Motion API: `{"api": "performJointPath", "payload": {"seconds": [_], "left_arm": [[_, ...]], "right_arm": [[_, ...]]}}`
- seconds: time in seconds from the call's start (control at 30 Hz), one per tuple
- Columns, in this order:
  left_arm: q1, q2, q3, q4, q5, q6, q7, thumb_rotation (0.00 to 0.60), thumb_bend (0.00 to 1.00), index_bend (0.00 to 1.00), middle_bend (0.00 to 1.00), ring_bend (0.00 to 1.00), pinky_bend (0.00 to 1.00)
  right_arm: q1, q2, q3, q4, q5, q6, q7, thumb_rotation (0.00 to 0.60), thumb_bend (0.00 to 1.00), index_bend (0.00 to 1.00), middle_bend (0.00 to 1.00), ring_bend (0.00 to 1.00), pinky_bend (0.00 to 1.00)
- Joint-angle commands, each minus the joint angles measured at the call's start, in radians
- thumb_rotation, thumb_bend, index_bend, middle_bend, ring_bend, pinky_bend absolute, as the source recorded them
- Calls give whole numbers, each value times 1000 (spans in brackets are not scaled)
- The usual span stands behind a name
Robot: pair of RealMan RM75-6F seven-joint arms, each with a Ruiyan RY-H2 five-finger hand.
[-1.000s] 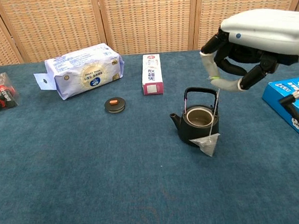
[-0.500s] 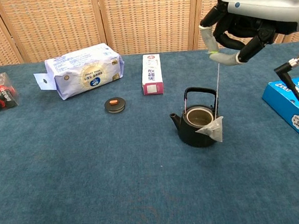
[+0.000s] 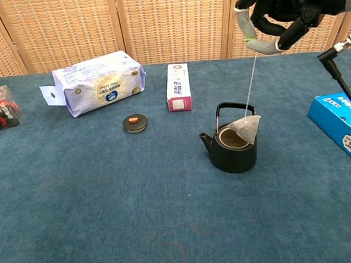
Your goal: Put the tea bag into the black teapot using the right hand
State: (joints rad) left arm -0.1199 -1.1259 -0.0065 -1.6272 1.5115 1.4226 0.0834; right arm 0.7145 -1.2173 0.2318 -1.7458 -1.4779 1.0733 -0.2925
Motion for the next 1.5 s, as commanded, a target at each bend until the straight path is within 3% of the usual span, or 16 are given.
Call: {"api": "performJointPath", "payload": {"seconds": [0.03,0.5,1.17,1.5], "left_arm": [[0,-1,0,1,0,-1,1,600,409,0,0,0,0],[6,-4,6,8,-6,-1,-1,600,409,0,0,0,0],[9,-8,11,17,-8,-5,-7,600,408,0,0,0,0],[14,-7,13,24,-10,-3,-16,600,408,0,0,0,0]], "right_arm": [[5,2,2,3,7,-7,-3,561,640,672,884,893,981],[20,-58,-38,86,28,-45,30,560,640,673,885,893,981],[0,-160,-151,153,-61,-38,-19,563,639,672,876,893,981],[-12,-205,-190,190,-99,-34,-32,557,639,592,877,893,981]]}}
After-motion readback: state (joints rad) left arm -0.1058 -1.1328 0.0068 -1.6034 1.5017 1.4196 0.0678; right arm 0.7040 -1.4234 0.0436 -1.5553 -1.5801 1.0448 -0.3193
